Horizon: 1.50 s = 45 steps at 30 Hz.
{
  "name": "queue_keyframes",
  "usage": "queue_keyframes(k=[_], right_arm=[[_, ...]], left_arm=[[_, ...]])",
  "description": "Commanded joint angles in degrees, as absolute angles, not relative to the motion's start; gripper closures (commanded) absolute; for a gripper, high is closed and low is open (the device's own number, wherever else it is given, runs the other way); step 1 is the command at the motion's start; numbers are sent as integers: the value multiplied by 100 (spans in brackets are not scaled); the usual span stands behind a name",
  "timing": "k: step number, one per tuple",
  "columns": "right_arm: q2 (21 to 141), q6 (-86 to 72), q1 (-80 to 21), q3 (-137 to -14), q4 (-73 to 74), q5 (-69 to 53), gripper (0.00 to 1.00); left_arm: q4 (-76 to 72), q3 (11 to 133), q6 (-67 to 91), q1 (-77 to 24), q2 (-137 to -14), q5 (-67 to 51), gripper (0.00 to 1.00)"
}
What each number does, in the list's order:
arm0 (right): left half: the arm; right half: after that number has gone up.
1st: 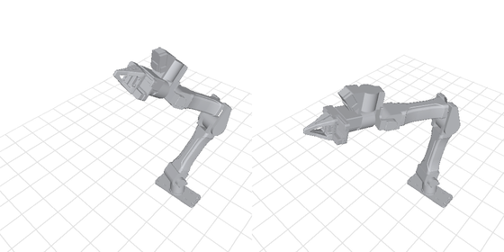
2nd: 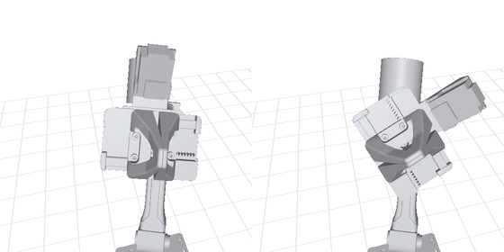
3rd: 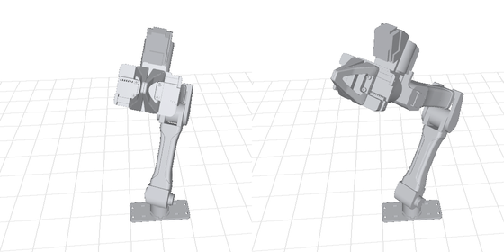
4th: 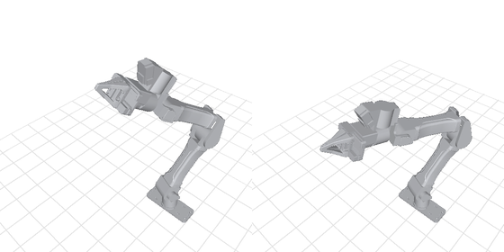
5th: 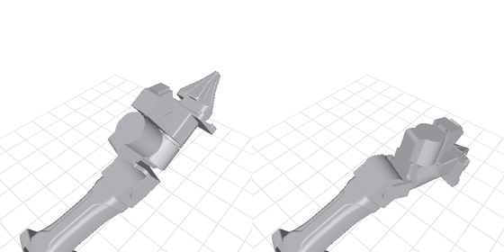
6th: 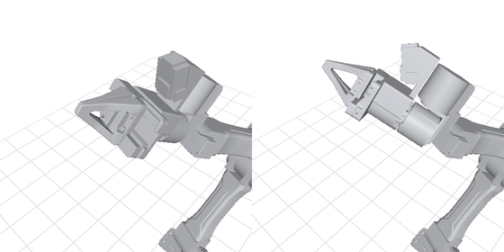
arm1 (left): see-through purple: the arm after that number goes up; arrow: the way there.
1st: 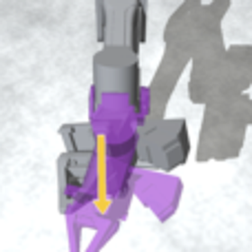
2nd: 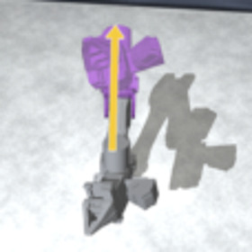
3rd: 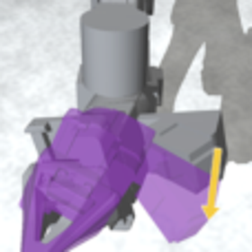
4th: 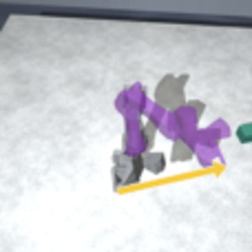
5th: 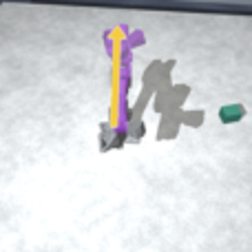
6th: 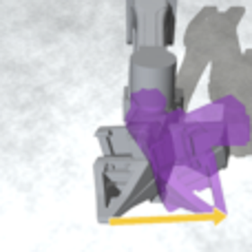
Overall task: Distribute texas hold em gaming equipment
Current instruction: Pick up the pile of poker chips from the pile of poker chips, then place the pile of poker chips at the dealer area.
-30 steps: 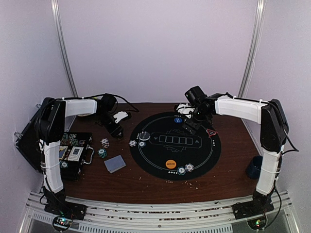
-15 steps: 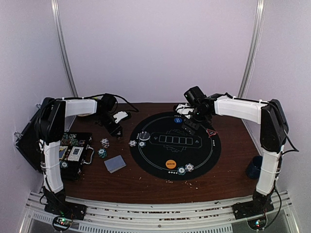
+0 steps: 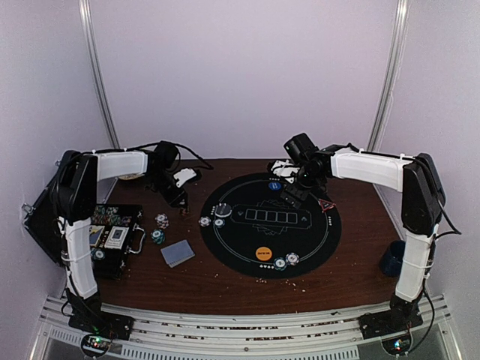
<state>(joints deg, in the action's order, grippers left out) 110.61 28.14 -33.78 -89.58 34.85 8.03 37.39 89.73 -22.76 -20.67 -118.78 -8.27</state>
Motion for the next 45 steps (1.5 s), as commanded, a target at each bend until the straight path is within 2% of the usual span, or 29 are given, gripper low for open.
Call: queue_keyframes(k=[1,5,8,17,23,45], right_arm=[[11074,2812,-3410,-8862,3392,984,0],[11059,2808,-3410,-8853,3370,1009,0],[11036,2812,-3410,-8830,3334,1034,0],[10976,2855,-3360,-8765,3252,1105,0],[10944,2848,-3301,-8763,3248,1083,0],[10853,2848,-3256,-8727,3214,1099,0]], left_arm=[[3542,8970,-2257,-2021,-11457,-803,64],[3544,8877,-2314,-2042,-11294,-892,65],[3549,8691,-2457,-2152,-11114,-1034,71],[3542,7632,-3265,-3154,-10331,-1542,70],[3417,7362,-3337,-3762,-10421,-1605,69],[2404,7417,-2903,-3707,-11233,-789,69]])
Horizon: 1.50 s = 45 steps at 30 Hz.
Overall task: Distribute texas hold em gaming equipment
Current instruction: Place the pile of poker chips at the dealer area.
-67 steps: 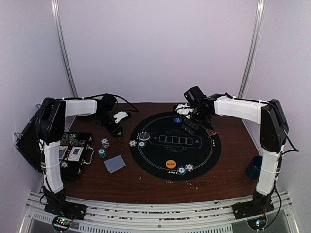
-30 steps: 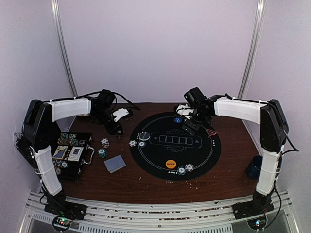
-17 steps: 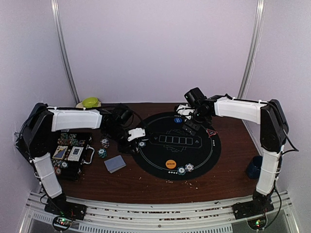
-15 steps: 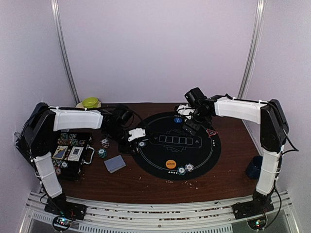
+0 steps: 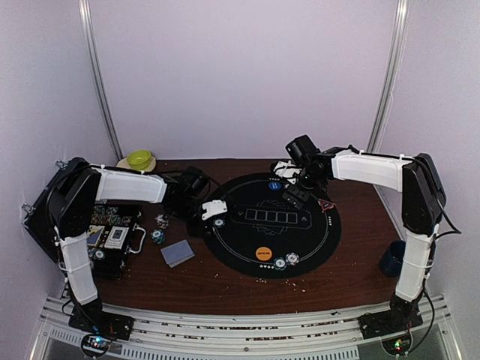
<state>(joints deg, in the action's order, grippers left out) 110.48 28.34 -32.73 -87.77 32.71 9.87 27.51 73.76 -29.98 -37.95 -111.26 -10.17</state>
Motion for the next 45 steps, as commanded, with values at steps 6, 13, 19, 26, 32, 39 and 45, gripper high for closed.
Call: queue_keyframes(k=[6,13,19,26,32,39,45], right_arm=[[10854,2848,-3252,-8719,3210,1099,0],[10845,2863,-3252,-8714,3200,1133,0],[10872,2865,-3252,-8710,3195,1154,0],[10847,2865,-3255,-8710,3185,1147,0],[10865,2873,-3252,-8701,3182,1151,0],[10833,2874,-3252,-8702,3183,1151,0],[10841,2877,-3252,-8691,3179,1147,0]], left_arm=[[2360,7426,-2890,-3631,-11296,-767,69],[2524,7461,-2983,-3639,-11318,-1116,67],[2531,7492,-2973,-3635,-11383,-1089,65],[2557,7498,-2993,-3635,-11465,-995,63],[2495,7482,-2948,-3635,-11346,-926,49],[2604,7455,-2962,-3637,-11100,-981,34],[2664,7476,-2888,-3436,-10463,-1179,30]])
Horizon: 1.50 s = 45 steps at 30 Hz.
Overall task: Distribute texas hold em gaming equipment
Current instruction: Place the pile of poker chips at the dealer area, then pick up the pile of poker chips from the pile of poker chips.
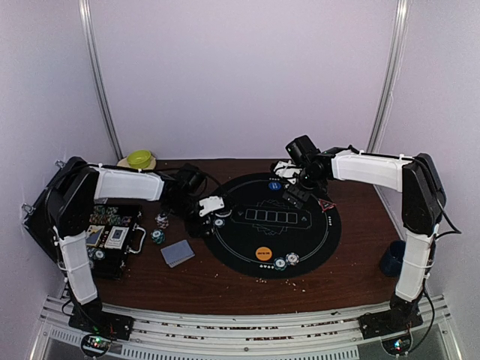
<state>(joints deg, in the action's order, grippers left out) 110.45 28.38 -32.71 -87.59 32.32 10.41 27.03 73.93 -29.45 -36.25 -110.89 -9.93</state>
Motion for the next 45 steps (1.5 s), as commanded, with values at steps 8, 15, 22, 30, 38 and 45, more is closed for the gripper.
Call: queue_keyframes(k=[8,15,22,30,38,45], right_arm=[[10821,2875,-3255,-8692,3181,1153,0],[10833,2891,-3252,-8684,3178,1186,0],[10884,2901,-3253,-8666,3156,1234,0],[10924,2904,-3252,-8672,3154,1272,0],[10941,2909,-3257,-8666,3153,1317,0],[10959,2909,-3263,-8666,3147,1327,0]], left_arm=[[2683,7798,-2532,-2579,-10391,-1126,23],[2731,8081,-2136,-2146,-10837,-987,11],[3064,8404,-1947,-1877,-11293,-1230,8],[3247,8536,-1837,-1847,-11551,-1080,7],[3340,8624,-1912,-1843,-11694,-1380,9],[3278,8685,-1911,-1838,-11887,-1387,15]])
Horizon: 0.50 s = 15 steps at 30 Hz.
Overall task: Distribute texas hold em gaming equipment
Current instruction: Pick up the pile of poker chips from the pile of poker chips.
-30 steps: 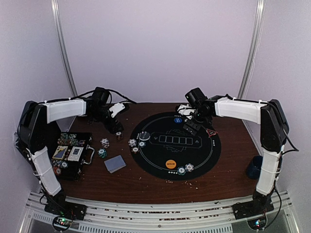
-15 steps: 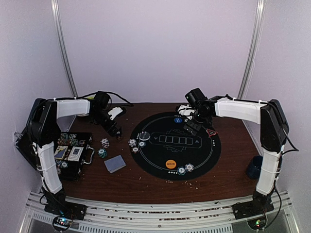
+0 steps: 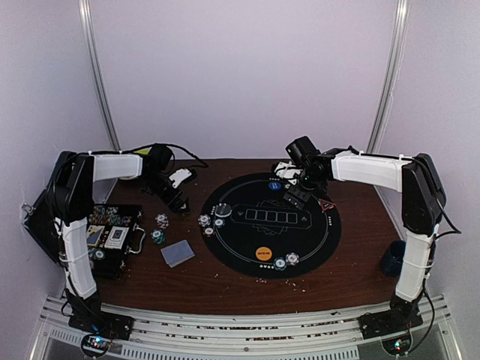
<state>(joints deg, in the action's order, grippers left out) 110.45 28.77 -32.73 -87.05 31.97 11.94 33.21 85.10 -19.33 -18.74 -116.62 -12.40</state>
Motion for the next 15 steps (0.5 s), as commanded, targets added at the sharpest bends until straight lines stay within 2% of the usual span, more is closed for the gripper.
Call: queue_keyframes(k=[1,6,15], right_arm=[[10960,2914,-3261,-8666,3147,1323,0],[10966,2909,-3275,-8667,3143,1325,0],[11030,2909,-3288,-8673,3149,1325,0]], left_arm=[[3278,8694,-1908,-1840,-11916,-1395,16],[3234,8714,-1924,-1846,-11945,-1384,20],[3159,8683,-1942,-1846,-11954,-1440,38]])
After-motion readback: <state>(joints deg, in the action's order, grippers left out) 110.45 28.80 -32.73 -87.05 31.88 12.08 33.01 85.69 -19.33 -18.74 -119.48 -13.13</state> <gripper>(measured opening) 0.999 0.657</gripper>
